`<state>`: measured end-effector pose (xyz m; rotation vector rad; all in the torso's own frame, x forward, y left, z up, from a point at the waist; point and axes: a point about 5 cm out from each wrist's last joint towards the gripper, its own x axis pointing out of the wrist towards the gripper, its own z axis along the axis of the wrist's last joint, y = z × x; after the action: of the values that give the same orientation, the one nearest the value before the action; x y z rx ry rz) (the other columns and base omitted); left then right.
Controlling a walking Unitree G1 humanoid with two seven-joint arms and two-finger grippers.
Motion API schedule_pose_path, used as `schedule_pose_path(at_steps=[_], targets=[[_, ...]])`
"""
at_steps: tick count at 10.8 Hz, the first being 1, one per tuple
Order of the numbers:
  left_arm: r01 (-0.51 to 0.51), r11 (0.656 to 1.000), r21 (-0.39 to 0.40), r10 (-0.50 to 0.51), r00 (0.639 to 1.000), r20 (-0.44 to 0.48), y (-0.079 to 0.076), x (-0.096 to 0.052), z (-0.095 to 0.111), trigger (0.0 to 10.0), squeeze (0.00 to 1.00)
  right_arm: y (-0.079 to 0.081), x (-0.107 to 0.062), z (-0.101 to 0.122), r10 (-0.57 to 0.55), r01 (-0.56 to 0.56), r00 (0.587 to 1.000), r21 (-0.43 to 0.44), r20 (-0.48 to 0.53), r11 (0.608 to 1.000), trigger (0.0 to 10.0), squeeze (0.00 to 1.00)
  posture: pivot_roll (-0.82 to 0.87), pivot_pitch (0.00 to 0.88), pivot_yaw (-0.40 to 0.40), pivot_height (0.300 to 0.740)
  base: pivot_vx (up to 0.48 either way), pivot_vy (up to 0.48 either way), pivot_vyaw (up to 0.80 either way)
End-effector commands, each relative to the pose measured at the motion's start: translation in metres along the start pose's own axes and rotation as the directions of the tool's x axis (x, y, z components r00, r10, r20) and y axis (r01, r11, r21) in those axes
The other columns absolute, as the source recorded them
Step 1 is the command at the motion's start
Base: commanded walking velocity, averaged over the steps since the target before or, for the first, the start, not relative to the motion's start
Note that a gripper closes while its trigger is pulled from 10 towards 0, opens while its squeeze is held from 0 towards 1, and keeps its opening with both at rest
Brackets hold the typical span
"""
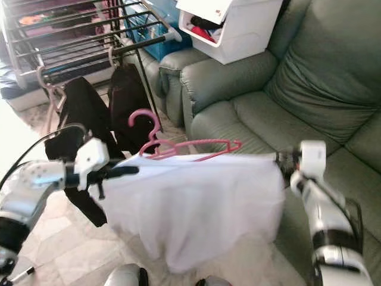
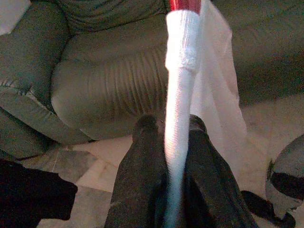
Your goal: Hang hanger
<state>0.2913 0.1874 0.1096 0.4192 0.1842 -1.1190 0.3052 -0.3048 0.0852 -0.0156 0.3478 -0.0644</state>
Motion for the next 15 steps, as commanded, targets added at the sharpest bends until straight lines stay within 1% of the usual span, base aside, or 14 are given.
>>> schedule_pose_path(at_steps=[1,2,3,4,5,6,7,9,10,11,12,13,14,15], targets=[[-0.123,0.992,-0.041,0.118,0.987,-0.107,0.013,-0.04,-0.021,0.0,0.0,-0.058,-0.018,0.023,-0.287,0.286,0.956,0.022,0.061,0.958,0.0,0.0,-0.07,0.0,-0.031,0.74,0.0,0.0,0.0],[-0.094,0.994,-0.059,0.086,0.987,-0.138,0.003,-0.037,-0.033,0.0,0.0,-0.053,-0.012,0.043,-0.283,0.282,0.952,0.028,0.121,0.959,0.0,0.0,-0.07,0.0,-0.036,0.74,0.0,0.0,0.0],[-0.071,0.995,-0.074,0.061,0.99,-0.126,-0.005,-0.029,-0.039,0.0,0.0,-0.044,-0.004,0.059,-0.243,0.243,0.957,0.018,0.156,0.97,0.0,0.0,-0.08,0.0,-0.038,0.74,0.0,0.0,0.0],[-0.072,0.993,-0.09,0.061,0.991,-0.116,-0.007,-0.023,-0.04,0.0,0.0,-0.038,0.0,0.069,-0.223,0.224,0.957,0.015,0.184,0.974,0.0,0.0,-0.08,0.0,-0.04,0.74,0.0,0.0,0.0],[-0.054,0.997,-0.061,0.045,0.989,-0.142,-0.01,-0.018,-0.044,0.0,0.0,-0.034,0.002,0.077,-0.21,0.211,0.956,0.016,0.205,0.977,0.0,0.0,-0.08,0.0,-0.043,0.74,0.0,0.0,0.0],[-0.041,0.999,-0.022,0.036,0.982,-0.187,-0.014,-0.011,-0.05,0.0,0.0,-0.024,0.006,0.085,-0.179,0.18,0.957,0.018,0.229,0.984,0.0,0.0,-0.08,0.0,-0.043,0.74,0.0,0.0,0.0],[-0.046,0.999,-0.01,0.043,0.977,-0.207,-0.017,-0.002,-0.054,0.0,0.0,-0.011,0.01,0.093,-0.129,0.134,0.958,-0.001,0.257,0.991,0.0,0.0,-0.09,0.0,-0.045,0.74,0.0,0.0,0.0],[-0.027,0.999,0.025,0.033,0.958,-0.286,-0.025,0.011,-0.064,0.0,0.0,0.014,0.016,0.104,-0.042,0.06,0.956,-0.054,0.291,0.997,0.0,0.0,-0.09,0.0,-0.053,0.74,0.0,0.0,0.0],[-0.037,0.999,0.033,0.046,0.947,-0.318,-0.025,0.013,-0.068,0.0,0.0,0.018,0.017,0.105,-0.029,0.049,0.955,-0.063,0.294,0.997,0.0,0.0,-0.09,0.0,-0.055,0.74,0.0,0.0,0.0],[-0.048,0.996,0.069,0.072,0.916,-0.395,-0.023,0.013,-0.076,0.0,0.0,0.026,0.02,0.106,-0.011,0.029,0.956,-0.057,0.293,0.998,0.0,0.0,-0.09,0.0,-0.055,0.74,0.0,0.0,0.0],[-0.115,0.991,0.069,0.133,0.9,-0.416,-0.019,0.015,-0.078,0.0,0.0,0.036,0.023,0.106,0.01,0.007,0.955,-0.058,0.296,0.998,0.0,0.0,-0.09,0.0,-0.055,0.74,0.0,0.0,0.0],[-0.169,0.983,0.067,0.181,0.883,-0.434,-0.015,0.018,-0.078,0.0,0.0,0.051,0.026,0.105,0.047,-0.018,0.952,-0.098,0.301,0.995,0.0,0.0,-0.09,0.0,-0.054,0.74,0.0,0.0,0.0],[-0.192,0.98,0.056,0.197,0.875,-0.442,-0.015,0.023,-0.078,0.0,0.0,0.073,0.028,0.106,0.099,-0.046,0.942,-0.17,0.32,0.984,0.0,0.0,-0.09,0.0,-0.054,0.74,0.0,0.0,0.0],[-0.218,0.975,0.043,0.214,0.869,-0.445,-0.014,0.029,-0.078,0.0,0.0,0.091,0.031,0.109,0.131,-0.065,0.933,-0.202,0.336,0.977,0.0,0.0,-0.09,0.0,-0.055,0.74,0.0,0.0,0.0]])
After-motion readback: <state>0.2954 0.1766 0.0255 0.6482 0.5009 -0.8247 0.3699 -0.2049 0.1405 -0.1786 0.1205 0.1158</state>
